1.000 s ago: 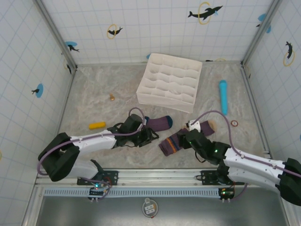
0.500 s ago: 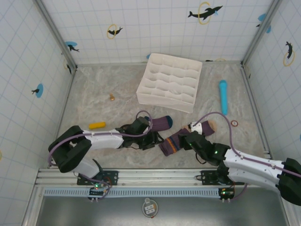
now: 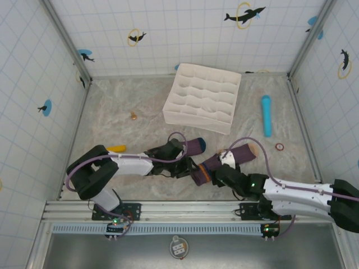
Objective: Roll the socks
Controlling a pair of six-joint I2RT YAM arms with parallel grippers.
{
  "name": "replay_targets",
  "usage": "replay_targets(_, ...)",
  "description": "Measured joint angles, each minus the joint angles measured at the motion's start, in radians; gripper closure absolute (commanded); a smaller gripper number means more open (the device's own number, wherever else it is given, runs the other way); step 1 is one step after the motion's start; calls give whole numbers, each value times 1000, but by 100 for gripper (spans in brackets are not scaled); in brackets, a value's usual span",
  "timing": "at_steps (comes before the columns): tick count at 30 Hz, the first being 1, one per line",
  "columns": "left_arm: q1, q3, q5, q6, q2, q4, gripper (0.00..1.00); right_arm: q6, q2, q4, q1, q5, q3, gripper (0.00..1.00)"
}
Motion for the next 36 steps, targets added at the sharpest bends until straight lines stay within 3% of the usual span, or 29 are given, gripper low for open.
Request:
replay_targets(9,-4,1,-15,-38,12,3,92,-39,111,9,257,100,19,24)
replay_targets(12,-4,1,-21,-49,12,3,100,-52,135,26,341,148,19,27)
replay_targets(17,-5,1,-35,-76,12,2,100,-86,162,75,433,209,19,35)
replay_targets(21,-5,1,-45,-105,11,3,100,-126,206,123,452,230,19,41)
replay_targets(23,-6,1,-48,-122,10,3,100,-148,227,147,452,235,19,40)
replay_targets(26,-11,1,-50,-141,8,3,100,-194,246,200,449,240,19,29)
replay_targets(36,-17,1,-49,-217,6,11,100,-273,307,312,398,202,19,28)
